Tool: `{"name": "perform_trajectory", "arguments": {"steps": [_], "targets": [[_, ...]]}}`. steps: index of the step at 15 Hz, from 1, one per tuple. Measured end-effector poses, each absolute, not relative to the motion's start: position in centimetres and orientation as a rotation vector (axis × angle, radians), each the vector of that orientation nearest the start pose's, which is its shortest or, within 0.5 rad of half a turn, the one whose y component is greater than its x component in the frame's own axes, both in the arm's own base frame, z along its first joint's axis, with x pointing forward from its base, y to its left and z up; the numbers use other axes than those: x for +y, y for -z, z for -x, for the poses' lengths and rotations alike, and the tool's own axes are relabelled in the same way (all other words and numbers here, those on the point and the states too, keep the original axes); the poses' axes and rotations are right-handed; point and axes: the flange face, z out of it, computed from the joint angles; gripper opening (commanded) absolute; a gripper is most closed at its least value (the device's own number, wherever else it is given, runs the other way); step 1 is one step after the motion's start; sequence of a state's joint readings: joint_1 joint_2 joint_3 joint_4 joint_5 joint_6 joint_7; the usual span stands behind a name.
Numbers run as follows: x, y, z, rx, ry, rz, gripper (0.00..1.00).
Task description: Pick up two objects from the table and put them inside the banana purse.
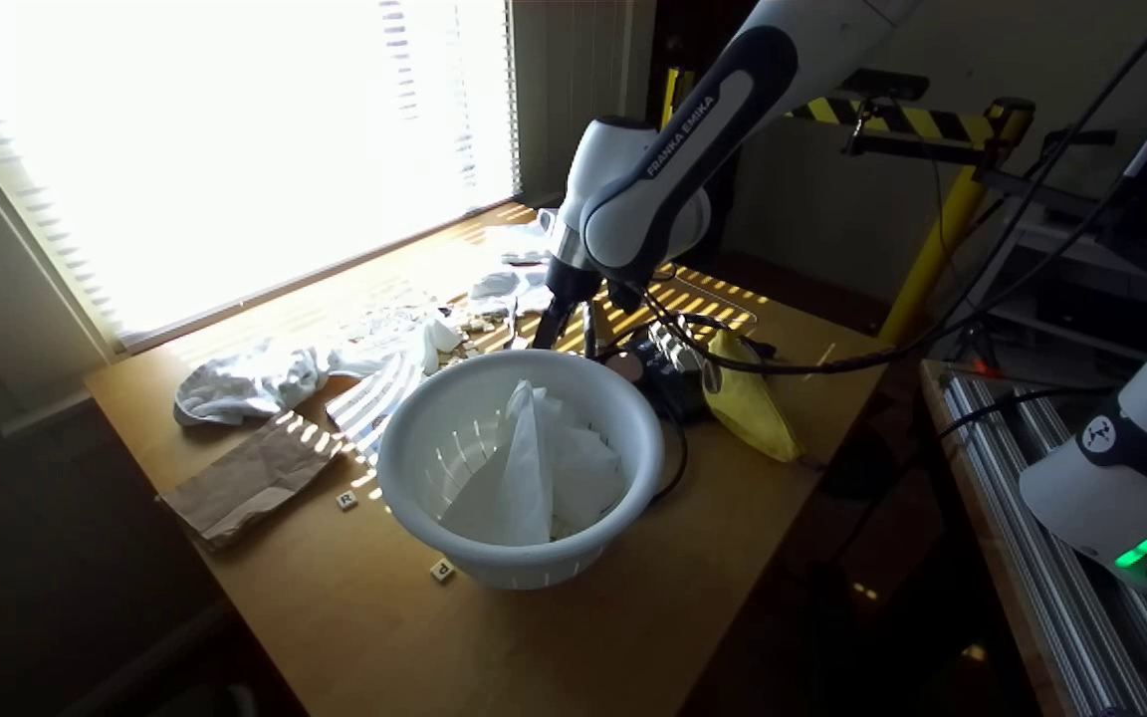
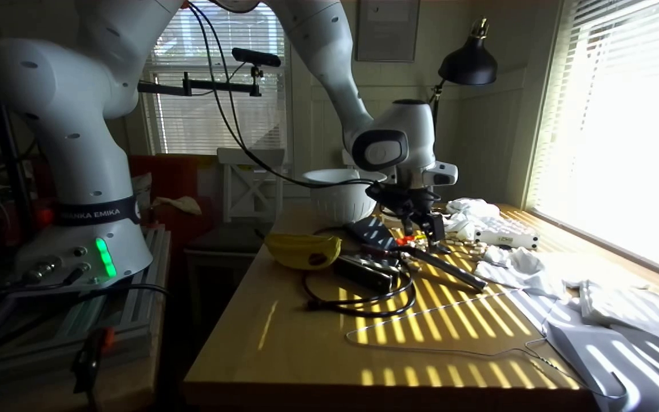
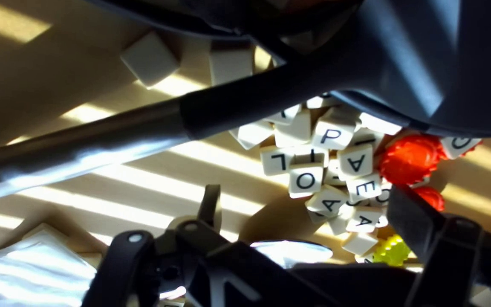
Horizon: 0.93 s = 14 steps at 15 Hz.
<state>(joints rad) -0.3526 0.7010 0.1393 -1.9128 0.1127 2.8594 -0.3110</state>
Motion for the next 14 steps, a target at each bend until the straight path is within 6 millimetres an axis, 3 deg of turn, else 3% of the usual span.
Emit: {"name": "perform_trajectory", "arguments": {"steps": [6, 9, 10, 12, 14], "targets": [[-13.5, -15.1, -62.9, -0.039, 0.419, 3.05, 0.97], [-13.5, -14.6, -62.7, -0.059, 0.403, 3.058, 0.85], [-13.5, -14.4, -62.7, -0.061, 0.396, 3.061, 0.87], [-13.7, -13.8, -62.5, -0.059, 0.383, 3.067, 0.7], [-14.0, -13.8, -62.4, -0.052, 0.382, 3.071, 0.66]]}}
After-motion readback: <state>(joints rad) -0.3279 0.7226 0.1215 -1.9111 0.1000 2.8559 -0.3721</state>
